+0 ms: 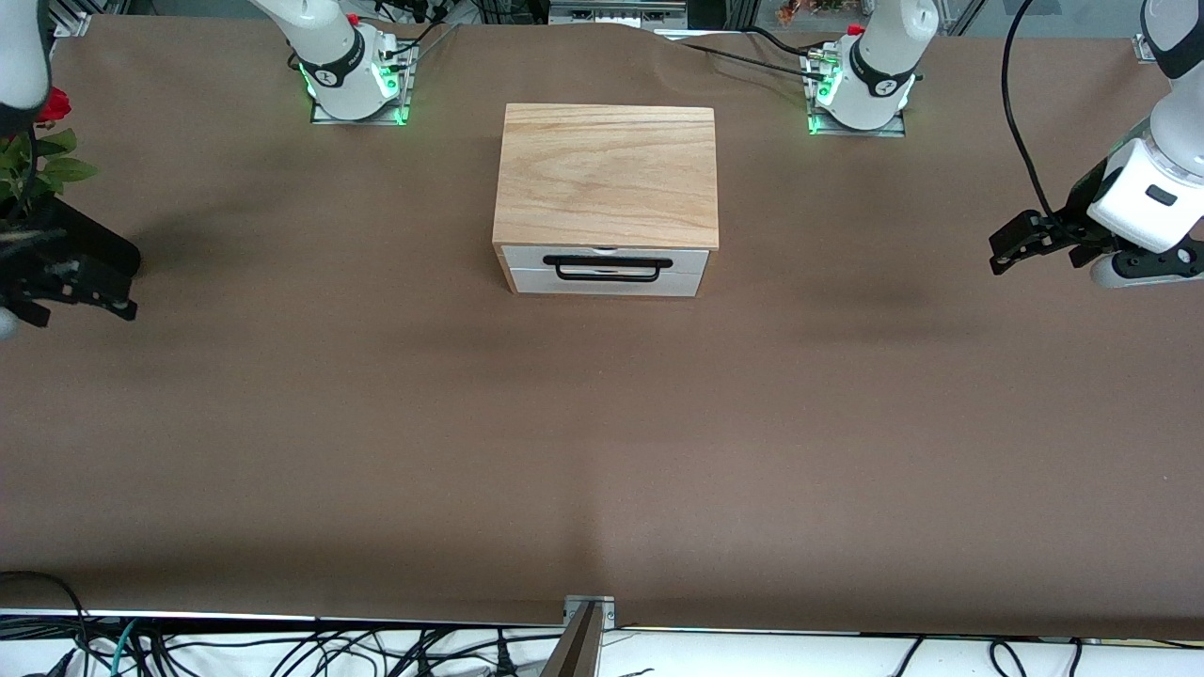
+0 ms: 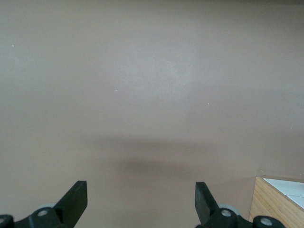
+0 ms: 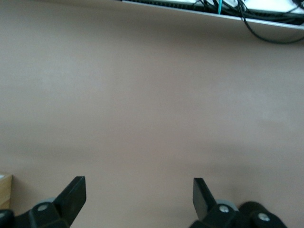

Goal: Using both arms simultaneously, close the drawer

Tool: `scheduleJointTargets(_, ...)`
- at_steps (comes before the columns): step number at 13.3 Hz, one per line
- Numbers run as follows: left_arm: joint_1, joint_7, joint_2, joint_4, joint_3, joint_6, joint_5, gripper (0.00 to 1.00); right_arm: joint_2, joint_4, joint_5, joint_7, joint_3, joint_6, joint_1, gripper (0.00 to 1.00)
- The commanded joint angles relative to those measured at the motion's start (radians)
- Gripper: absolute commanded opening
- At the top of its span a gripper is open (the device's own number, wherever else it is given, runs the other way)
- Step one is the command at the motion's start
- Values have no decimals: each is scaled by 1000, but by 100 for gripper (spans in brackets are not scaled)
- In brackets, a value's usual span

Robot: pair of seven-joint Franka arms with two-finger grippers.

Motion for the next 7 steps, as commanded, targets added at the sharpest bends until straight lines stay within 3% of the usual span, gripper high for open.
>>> scheduleJointTargets(1,-10,1,5,24,7,-23,14,100,-95,-138,-19,3,29,10,-72,100)
scheduleJointTargets(7,-6,1,6,24,6,-26,14,100,-107,-151,-16,17,45,-1,-80,100)
